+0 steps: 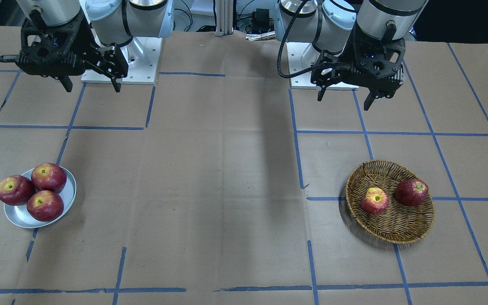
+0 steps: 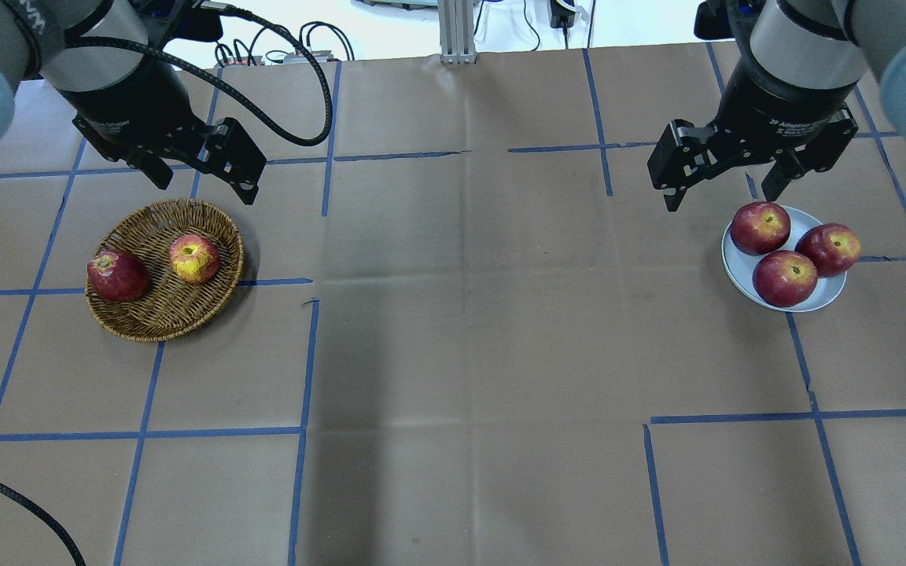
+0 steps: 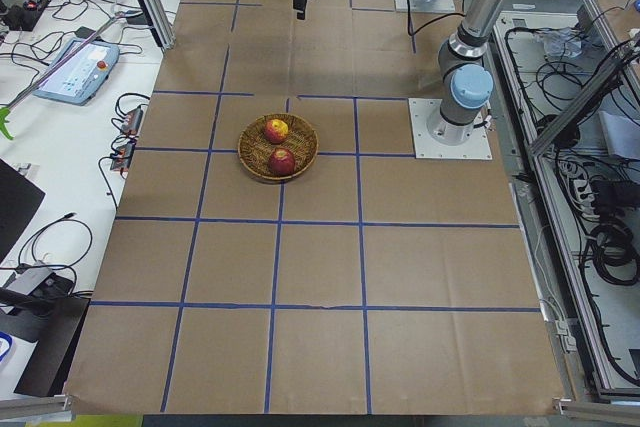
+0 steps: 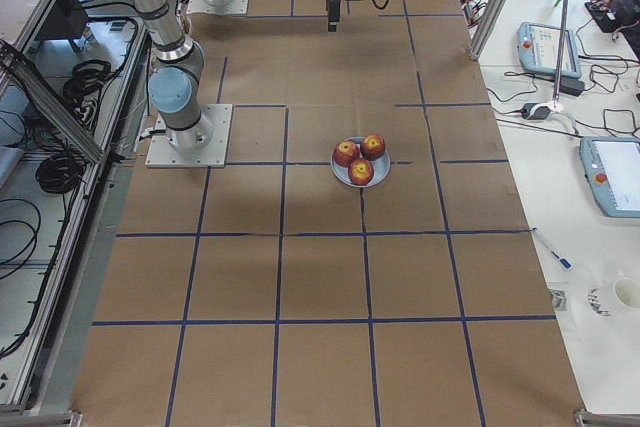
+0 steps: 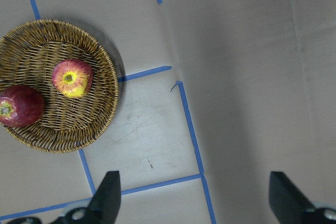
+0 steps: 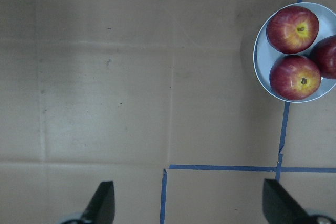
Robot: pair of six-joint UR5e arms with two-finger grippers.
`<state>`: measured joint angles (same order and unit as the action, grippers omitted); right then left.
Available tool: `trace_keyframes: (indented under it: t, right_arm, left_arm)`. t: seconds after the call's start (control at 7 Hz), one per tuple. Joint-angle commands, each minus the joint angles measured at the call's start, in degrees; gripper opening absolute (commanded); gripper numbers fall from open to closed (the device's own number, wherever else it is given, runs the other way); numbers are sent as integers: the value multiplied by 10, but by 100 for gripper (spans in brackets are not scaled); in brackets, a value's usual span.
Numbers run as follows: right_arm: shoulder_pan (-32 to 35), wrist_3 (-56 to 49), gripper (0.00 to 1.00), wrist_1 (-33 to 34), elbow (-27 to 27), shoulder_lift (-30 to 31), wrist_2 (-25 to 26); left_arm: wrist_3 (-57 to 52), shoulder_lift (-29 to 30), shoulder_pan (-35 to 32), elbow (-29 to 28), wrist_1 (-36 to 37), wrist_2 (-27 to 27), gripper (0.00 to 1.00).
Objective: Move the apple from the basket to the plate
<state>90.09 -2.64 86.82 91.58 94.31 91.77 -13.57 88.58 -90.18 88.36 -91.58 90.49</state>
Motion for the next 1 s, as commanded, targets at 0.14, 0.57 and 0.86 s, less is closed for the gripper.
trace_keyframes:
  t: [0.14, 0.57, 0.86]
  right_arm:
    - [1, 0, 100, 0, 0, 0, 0]
    - [0, 0, 100, -1, 0, 0, 2]
    - [1, 0, 100, -1, 0, 1, 1]
  left_arm:
    - [-8, 0, -1, -4, -1, 1, 99]
    - [-5, 1, -2, -11, -2, 7, 99]
    - [6, -2, -3, -11, -1, 1, 99]
